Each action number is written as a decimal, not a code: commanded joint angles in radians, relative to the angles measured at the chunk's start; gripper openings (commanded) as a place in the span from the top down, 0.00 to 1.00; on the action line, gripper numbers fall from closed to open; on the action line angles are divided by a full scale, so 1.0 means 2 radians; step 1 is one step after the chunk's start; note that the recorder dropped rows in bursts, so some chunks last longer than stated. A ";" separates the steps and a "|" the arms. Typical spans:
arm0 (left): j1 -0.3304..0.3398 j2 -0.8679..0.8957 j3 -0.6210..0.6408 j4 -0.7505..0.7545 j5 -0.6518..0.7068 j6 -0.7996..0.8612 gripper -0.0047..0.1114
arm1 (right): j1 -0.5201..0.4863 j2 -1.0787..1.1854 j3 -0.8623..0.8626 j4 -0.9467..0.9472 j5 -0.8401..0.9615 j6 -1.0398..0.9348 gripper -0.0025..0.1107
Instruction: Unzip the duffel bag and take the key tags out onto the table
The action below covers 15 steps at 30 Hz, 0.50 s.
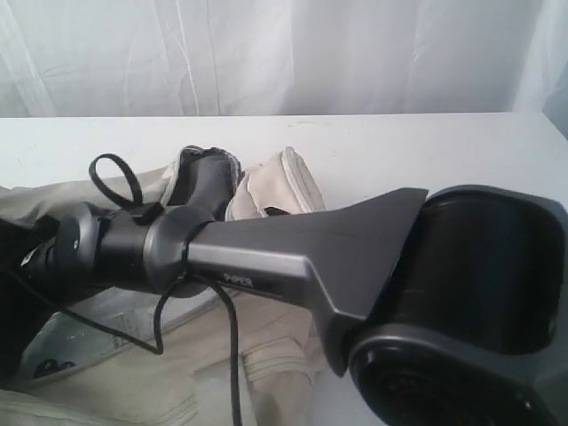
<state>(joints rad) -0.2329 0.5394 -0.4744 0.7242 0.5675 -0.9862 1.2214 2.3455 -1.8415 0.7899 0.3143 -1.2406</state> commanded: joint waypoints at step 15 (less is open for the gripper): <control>0.001 -0.007 -0.001 0.022 -0.008 0.000 0.96 | -0.024 -0.021 -0.001 0.006 -0.005 0.151 0.98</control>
<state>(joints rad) -0.2329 0.5394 -0.4744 0.7287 0.5720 -0.9843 1.2169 2.3577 -1.8415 0.8082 0.2225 -0.9814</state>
